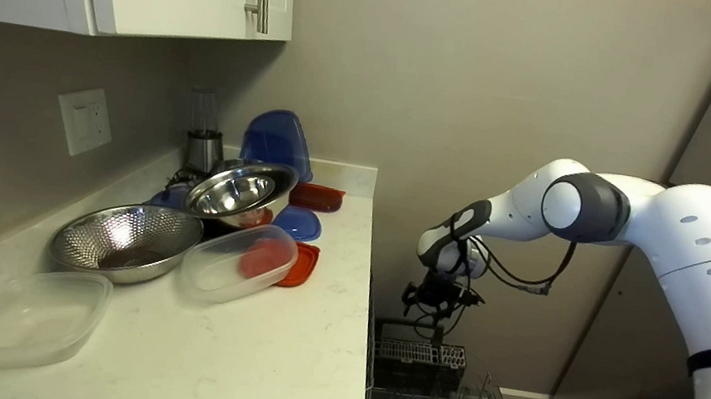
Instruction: Push in the rack of the dishwasher
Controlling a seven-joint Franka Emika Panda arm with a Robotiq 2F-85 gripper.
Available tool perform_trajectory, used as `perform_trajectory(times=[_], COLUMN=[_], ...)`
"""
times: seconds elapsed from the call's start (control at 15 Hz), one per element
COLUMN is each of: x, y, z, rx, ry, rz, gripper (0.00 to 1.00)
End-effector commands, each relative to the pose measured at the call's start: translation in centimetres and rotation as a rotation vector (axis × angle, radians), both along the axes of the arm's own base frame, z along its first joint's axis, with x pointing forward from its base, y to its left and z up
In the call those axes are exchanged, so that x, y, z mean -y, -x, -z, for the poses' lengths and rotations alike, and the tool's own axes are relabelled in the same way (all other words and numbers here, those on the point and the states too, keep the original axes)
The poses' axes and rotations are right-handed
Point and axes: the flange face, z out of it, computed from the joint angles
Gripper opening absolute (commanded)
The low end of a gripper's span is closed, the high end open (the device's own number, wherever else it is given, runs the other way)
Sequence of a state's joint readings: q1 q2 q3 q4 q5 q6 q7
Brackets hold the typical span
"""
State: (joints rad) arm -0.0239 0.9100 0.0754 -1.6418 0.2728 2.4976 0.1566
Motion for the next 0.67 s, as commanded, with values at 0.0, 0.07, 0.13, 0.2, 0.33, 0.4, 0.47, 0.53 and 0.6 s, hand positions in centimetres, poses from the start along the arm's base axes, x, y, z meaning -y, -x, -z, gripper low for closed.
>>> perform_trajectory(times=[0.0, 0.07, 0.13, 0.2, 0.33, 0.4, 0.47, 0.53, 0.6], x=[3.2, 3.9, 4.7, 5.2, 6.3, 6.7, 7.0, 7.2, 6.9], y=[3.8, 4.4, 5.1, 5.7, 6.7, 7.1, 7.5, 7.8, 5.9], z=[-3.7, -4.3, -5.1, -5.6, -6.8, -7.2, -7.6, -8.0, -6.7], rx=[0.037, 0.047, 0.057, 0.066, 0.081, 0.092, 0.100, 0.109, 0.088], ry=[0.041, 0.052, 0.063, 0.073, 0.095, 0.109, 0.122, 0.133, 0.106], rz=[-0.008, -0.005, 0.006, 0.013, 0.037, 0.046, 0.051, 0.052, 0.061], gripper=[1.00, 1.00, 1.00, 1.00, 1.00, 1.00, 1.00, 1.00, 1.00])
